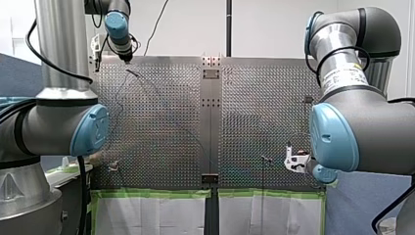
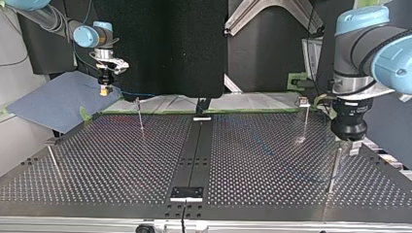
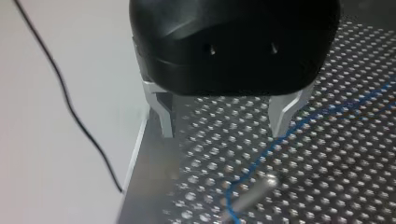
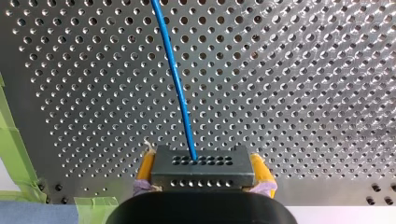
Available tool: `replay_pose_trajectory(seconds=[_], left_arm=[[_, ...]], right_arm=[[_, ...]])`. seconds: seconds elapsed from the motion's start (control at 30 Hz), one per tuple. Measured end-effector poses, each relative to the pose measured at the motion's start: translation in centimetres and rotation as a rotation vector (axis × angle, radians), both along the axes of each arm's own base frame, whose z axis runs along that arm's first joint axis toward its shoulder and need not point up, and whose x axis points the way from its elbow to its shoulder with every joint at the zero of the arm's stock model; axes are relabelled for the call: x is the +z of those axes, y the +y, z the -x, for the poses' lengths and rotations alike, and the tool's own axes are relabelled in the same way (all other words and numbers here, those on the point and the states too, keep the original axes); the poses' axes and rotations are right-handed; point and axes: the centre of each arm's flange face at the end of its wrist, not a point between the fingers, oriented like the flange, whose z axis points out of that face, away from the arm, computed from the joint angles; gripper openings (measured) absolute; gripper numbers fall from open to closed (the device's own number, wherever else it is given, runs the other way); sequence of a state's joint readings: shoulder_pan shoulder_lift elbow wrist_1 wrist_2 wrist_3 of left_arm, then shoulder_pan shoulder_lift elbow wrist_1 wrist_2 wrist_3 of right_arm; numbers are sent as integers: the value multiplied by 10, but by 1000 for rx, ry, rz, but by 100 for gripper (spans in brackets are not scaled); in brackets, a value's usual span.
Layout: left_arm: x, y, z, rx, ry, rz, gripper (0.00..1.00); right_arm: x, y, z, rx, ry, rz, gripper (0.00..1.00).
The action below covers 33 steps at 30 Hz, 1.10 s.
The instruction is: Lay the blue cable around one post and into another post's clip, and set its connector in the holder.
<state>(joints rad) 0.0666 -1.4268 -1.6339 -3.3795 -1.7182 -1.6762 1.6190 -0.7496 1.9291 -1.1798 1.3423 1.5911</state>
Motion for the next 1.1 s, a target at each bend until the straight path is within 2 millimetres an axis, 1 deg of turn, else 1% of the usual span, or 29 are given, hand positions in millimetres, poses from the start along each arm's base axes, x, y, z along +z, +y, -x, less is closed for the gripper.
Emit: replay_pose_trajectory(seconds=[0.13, 0.3, 0.43, 0.73, 1.1], left_arm=[[-9, 2, -5, -3, 60, -30, 98], [-4, 2, -3, -8, 92, -61, 98], [-2, 2, 1, -10, 119, -65, 98], [-7, 2, 11, -9, 201, -56, 98], [-11, 6, 25, 47, 295, -56, 98]], right_arm=[[0, 0, 0, 0, 0, 0, 0], [0, 0, 0, 0, 0, 0, 0], [0, 0, 0, 0, 0, 0, 0], [0, 0, 0, 0, 0, 0, 0], [0, 0, 0, 0, 1, -3, 0]])
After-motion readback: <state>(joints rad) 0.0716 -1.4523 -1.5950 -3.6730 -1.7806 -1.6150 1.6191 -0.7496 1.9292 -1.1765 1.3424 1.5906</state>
